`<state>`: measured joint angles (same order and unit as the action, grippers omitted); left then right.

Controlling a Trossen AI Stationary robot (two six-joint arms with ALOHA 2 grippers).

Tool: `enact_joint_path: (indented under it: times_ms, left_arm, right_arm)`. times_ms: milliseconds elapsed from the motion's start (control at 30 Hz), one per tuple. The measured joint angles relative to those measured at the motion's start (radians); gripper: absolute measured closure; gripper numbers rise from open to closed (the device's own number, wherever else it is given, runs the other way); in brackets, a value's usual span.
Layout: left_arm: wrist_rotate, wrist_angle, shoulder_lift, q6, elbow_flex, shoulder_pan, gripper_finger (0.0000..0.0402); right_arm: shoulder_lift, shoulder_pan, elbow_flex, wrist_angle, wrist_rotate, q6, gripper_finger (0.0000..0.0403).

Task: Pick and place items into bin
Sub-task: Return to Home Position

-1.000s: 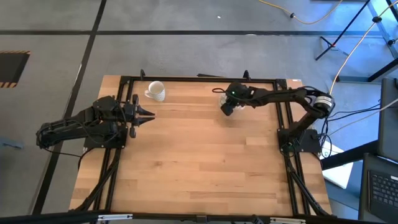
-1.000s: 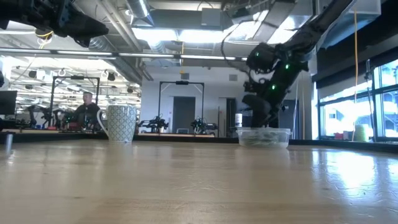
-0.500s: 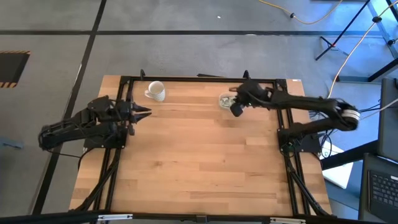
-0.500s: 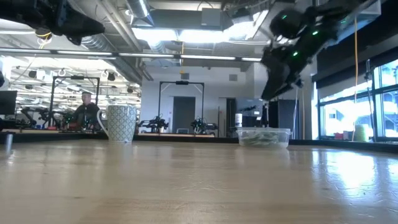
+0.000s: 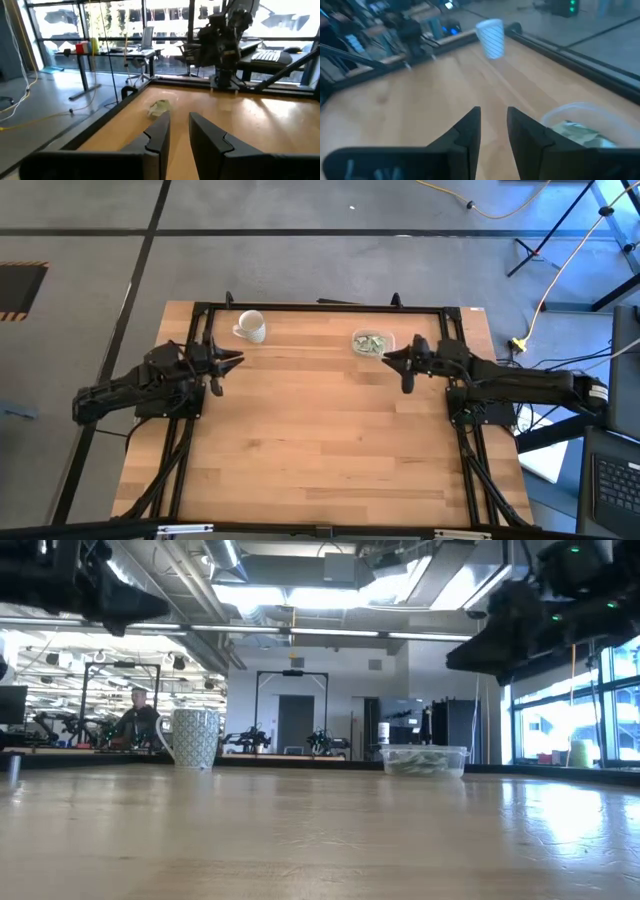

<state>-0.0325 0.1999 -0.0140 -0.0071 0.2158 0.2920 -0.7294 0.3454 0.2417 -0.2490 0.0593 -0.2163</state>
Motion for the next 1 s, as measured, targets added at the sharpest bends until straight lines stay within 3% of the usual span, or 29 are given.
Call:
enact_joint_path:
  times_ms: [467,700,1000]
  left_arm:
    - [-0.063,-0.075,0.013,-0.027,-0.08,0.0,0.0336]
    - [-0.064,-0.103,0.014,-0.025,-0.112,0.0,0.0336]
    - [-0.091,-0.175,0.014,-0.017,-0.162,0.0,0.0336]
  right_arm:
    - [0.348,0.0,-0.236,-0.085,0.019,-0.016,0.0304]
    - [0.454,0.0,-0.235,-0.039,0.022,-0.006,0.0304]
    - [0.502,0.0,-0.235,0.014,0.023,0.012,0.0304]
